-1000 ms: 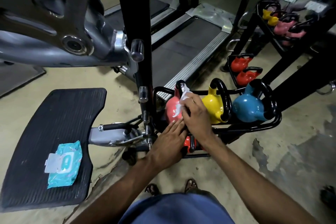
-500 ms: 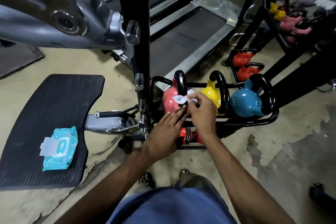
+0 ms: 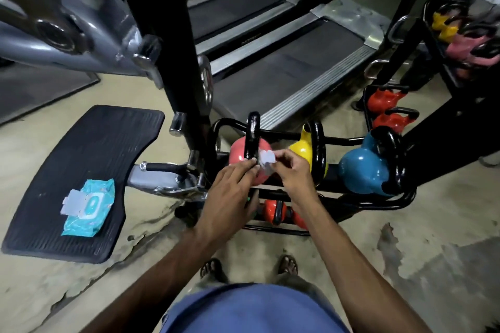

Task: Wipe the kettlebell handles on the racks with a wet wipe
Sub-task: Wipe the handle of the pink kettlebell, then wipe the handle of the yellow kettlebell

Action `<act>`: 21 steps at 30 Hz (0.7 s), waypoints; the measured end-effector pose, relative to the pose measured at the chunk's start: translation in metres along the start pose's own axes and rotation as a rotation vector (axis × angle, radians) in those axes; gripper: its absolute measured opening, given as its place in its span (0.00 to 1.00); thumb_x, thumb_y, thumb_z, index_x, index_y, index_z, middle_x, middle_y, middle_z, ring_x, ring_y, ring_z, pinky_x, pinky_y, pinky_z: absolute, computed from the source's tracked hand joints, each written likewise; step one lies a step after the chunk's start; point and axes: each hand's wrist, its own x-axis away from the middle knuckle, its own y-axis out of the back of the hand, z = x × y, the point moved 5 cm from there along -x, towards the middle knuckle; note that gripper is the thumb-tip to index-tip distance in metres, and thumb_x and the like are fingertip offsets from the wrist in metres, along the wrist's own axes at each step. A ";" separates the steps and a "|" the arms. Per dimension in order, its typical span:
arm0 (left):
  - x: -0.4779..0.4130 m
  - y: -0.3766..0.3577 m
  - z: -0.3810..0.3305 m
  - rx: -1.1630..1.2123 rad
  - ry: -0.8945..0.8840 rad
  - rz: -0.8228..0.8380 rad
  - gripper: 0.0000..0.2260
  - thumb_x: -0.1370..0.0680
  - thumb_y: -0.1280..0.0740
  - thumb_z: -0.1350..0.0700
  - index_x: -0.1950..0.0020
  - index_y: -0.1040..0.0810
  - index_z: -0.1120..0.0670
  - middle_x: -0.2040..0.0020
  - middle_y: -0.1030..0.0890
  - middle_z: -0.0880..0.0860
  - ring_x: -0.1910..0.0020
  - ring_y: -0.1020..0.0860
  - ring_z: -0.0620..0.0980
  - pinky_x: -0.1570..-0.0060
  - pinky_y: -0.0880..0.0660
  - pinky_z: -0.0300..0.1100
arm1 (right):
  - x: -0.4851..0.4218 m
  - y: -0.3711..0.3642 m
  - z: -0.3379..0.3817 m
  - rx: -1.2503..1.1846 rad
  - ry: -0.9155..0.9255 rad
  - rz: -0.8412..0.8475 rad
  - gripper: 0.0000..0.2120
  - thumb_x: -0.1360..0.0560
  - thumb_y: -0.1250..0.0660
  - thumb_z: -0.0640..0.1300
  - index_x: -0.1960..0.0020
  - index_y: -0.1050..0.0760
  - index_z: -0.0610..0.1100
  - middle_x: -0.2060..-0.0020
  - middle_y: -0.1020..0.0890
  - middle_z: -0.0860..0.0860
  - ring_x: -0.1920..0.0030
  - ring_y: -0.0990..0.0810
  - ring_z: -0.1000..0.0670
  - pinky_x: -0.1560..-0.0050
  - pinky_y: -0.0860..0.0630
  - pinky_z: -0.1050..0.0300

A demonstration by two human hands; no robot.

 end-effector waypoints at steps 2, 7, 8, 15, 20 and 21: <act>-0.008 0.000 -0.015 -0.011 0.010 -0.053 0.23 0.24 0.29 0.55 0.29 0.26 0.57 0.27 0.26 0.54 0.29 0.28 0.53 0.25 0.37 0.46 | -0.002 0.014 0.011 0.023 0.050 0.034 0.05 0.25 0.29 0.33 0.50 0.17 0.40 0.54 0.13 0.48 0.52 0.16 0.48 0.48 0.20 0.52; -0.039 -0.011 -0.054 0.049 0.051 -0.145 0.24 0.22 0.31 0.55 0.26 0.27 0.59 0.26 0.27 0.55 0.26 0.30 0.52 0.23 0.38 0.45 | -0.032 0.073 0.064 0.252 0.299 0.030 0.07 0.24 0.30 0.37 0.50 0.16 0.46 0.58 0.14 0.55 0.55 0.15 0.55 0.50 0.21 0.61; -0.046 -0.016 -0.061 0.079 0.059 -0.133 0.25 0.21 0.32 0.53 0.25 0.28 0.58 0.24 0.29 0.53 0.25 0.31 0.51 0.24 0.37 0.45 | -0.044 0.087 0.073 0.340 0.352 -0.001 0.07 0.24 0.30 0.38 0.50 0.16 0.46 0.57 0.14 0.55 0.55 0.15 0.56 0.50 0.21 0.62; -0.085 -0.071 -0.095 0.030 -0.065 0.180 0.39 0.22 0.29 0.50 0.16 0.45 0.53 0.15 0.49 0.52 0.17 0.47 0.50 0.21 0.42 0.46 | -0.152 0.130 0.084 0.836 0.445 0.014 0.09 0.29 0.32 0.41 0.53 0.15 0.45 0.56 0.13 0.48 0.54 0.15 0.47 0.52 0.22 0.55; -0.096 -0.084 -0.091 -0.002 -0.079 0.231 0.44 0.26 0.26 0.59 0.16 0.47 0.52 0.15 0.52 0.51 0.17 0.47 0.48 0.21 0.40 0.46 | -0.199 0.115 0.062 1.138 0.178 0.252 0.09 0.27 0.31 0.41 0.52 0.13 0.42 0.55 0.13 0.42 0.52 0.15 0.43 0.53 0.21 0.56; -0.098 -0.085 -0.090 0.004 -0.078 0.222 0.43 0.26 0.26 0.59 0.16 0.46 0.52 0.15 0.52 0.50 0.17 0.46 0.48 0.22 0.39 0.46 | -0.202 0.109 0.060 1.181 0.127 0.304 0.09 0.27 0.32 0.42 0.51 0.14 0.41 0.55 0.13 0.41 0.51 0.15 0.42 0.54 0.22 0.56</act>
